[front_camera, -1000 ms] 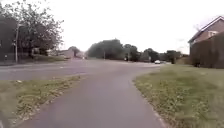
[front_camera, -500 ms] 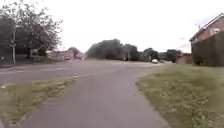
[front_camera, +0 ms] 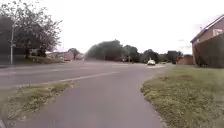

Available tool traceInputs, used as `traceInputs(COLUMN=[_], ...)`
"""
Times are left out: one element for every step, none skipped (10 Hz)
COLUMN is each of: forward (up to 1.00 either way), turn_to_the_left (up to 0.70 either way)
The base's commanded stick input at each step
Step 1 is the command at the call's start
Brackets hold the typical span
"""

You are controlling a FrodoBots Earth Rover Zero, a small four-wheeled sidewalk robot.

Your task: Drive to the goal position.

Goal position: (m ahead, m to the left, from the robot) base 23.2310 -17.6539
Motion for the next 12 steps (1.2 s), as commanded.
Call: traceInputs(forward=[1.00, 1.00, 1.00, 1.00, 1.00, 1.00, 1.00, 1.00, 1.00, 1.00, 1.00, 1.00], turn_to_the_left=[0.00, 0.00, 0.00, -0.14, -0.39, -0.40, -0.40, -0.40, -0.40, -0.40, -0.40, -0.40])
